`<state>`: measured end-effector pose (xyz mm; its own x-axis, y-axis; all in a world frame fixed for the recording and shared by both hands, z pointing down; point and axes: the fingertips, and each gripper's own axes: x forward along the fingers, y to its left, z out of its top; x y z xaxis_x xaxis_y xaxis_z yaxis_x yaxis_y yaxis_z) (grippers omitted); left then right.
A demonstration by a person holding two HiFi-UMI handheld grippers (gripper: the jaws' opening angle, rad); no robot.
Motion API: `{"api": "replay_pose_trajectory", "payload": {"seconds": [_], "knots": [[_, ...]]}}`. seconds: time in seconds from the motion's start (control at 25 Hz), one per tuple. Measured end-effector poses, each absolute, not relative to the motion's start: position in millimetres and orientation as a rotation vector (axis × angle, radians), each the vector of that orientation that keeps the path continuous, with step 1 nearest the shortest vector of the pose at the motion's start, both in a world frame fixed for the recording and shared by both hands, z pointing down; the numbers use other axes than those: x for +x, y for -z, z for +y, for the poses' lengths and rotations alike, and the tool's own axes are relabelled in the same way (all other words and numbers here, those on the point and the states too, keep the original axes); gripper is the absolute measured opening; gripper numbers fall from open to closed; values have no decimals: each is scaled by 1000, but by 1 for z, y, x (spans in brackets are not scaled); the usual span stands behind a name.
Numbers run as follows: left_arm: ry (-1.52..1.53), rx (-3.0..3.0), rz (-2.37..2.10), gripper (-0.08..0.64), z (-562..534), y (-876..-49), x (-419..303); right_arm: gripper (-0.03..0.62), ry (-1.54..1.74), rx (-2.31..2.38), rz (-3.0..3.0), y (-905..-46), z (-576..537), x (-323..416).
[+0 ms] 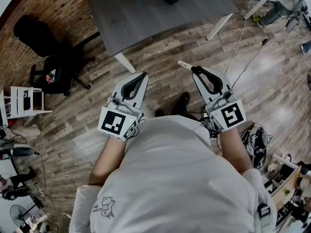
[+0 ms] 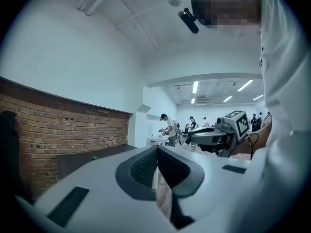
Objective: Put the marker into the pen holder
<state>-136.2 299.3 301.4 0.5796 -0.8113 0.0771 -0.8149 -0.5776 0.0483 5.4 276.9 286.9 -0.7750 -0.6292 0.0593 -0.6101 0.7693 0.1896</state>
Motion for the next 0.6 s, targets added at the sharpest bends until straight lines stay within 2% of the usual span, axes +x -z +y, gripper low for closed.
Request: {"api": "replay_pose_trajectory", "payload": {"seconds": [0.6], "knots": [[-85,2722,-1371,11,245,-310,-109,77,133,1038,-2860,-296,228,31]]}}
